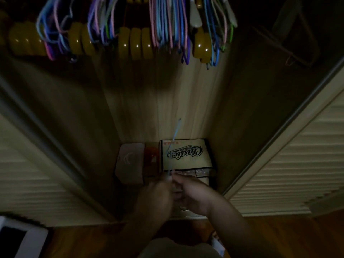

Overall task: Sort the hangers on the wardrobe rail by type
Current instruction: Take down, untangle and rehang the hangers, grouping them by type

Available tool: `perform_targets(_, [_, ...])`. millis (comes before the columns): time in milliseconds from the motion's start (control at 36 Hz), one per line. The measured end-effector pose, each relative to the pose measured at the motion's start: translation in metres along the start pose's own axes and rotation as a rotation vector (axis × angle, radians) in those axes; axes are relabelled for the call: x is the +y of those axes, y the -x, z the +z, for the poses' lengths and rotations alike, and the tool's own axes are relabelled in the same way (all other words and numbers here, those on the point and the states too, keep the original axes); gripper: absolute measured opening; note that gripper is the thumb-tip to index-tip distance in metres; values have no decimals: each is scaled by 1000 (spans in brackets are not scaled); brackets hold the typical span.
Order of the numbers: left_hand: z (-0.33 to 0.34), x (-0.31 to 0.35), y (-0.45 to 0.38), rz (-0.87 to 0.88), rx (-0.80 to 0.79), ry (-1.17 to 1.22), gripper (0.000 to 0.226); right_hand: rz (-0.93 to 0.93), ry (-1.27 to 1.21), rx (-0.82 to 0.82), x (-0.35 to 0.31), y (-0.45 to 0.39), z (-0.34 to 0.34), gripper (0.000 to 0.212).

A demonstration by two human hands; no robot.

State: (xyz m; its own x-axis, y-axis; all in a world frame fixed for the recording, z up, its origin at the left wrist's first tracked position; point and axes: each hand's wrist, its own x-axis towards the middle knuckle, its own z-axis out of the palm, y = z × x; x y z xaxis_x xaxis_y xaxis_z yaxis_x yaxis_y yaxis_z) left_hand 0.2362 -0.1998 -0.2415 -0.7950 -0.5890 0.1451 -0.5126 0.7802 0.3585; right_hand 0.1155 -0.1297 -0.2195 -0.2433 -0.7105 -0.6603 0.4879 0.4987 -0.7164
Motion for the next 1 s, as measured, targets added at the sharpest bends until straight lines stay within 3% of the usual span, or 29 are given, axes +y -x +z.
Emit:
perform_targets(139, [10, 40, -18, 85, -169, -52, 38, -71, -65, 150, -11, 5, -15, 30])
perform_targets(222, [11, 55, -22, 205, -174, -14, 42, -133, 7, 347, -21, 12, -36, 28])
perform_targets(389, [-6, 62, -34, 246, -106, 135, 48, -317, 288, 632, -59, 40, -85, 27])
perform_targets(500, [-50, 55, -72, 318, 59, 165, 46, -429, 341, 806, -94, 66, -109, 44])
perform_targets(667, [-191, 81, -143, 572, 536, 40, 31, -719, 473, 979, -181, 130, -115, 28])
perform_targets(806, [-298, 101, -177, 556, 881, -31, 27, -830, 659, 1125, -223, 152, -111, 30])
perform_targets(861, [-329, 109, -191, 508, 972, -95, 38, -847, 749, 1192, -235, 156, -109, 26])
perform_targets(1000, [-375, 118, -223, 375, 993, -325, 81, -855, 841, 1223, -257, 153, -109, 24])
